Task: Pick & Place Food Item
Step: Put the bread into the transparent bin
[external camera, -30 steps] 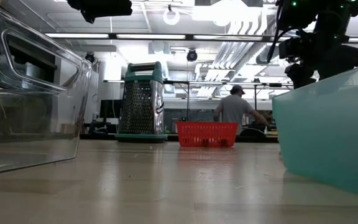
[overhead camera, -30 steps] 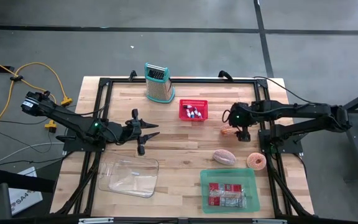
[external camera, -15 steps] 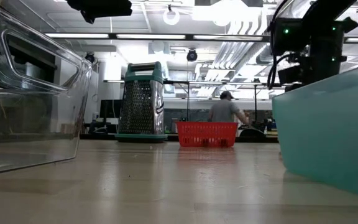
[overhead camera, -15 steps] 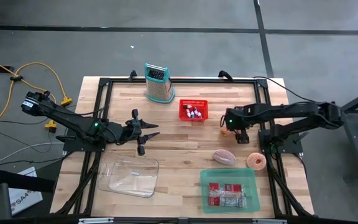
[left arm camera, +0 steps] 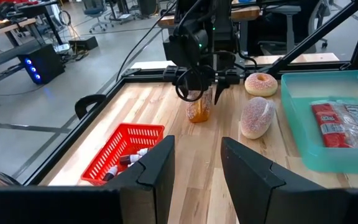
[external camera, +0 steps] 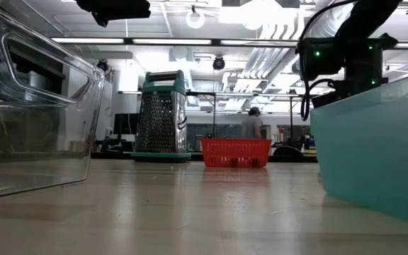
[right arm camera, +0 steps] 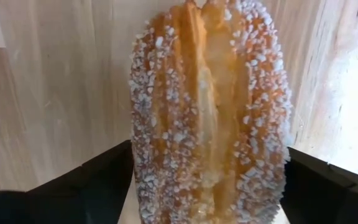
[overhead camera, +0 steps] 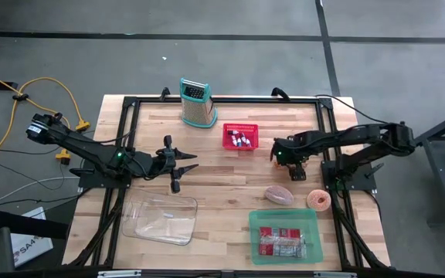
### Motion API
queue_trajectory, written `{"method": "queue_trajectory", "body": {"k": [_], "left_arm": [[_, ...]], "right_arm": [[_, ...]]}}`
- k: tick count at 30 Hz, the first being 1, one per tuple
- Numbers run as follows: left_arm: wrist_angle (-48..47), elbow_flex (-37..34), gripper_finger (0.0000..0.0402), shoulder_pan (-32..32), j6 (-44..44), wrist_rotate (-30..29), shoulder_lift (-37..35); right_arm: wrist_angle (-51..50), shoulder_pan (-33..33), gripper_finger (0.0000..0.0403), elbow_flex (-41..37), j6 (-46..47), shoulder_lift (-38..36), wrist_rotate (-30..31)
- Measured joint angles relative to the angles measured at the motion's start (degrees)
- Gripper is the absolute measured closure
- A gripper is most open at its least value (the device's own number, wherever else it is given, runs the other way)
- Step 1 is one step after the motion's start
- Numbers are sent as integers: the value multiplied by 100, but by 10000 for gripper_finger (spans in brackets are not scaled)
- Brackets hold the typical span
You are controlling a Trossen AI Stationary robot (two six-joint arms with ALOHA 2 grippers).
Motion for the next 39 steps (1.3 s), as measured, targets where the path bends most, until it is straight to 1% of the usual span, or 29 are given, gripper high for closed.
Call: {"method": "queue_trajectory", "body": {"k": [7,11,16,19,23,27,32,39], "left_arm": [[0,0,277,-1,-1,0,0],[0,0,277,-2,0,0,0],[0,0,277,-2,0,0,0],[2,0,277,0,-1,0,0],[2,0,277,0,0,-2,0],[2,0,277,0,0,-2,0],[2,0,277,-1,0,-2,0],[2,0,277,0,-2,-2,0]], "right_arm": [[0,2,126,0,0,0,-9],[0,0,152,0,0,0,-11],[0,0,169,1,0,0,-10],[0,2,172,2,0,0,24],[-53,2,173,66,0,0,225],[-289,2,173,394,-1,0,332],[-512,76,173,1071,17,0,304],[-415,631,173,2169,42,0,256]]}}
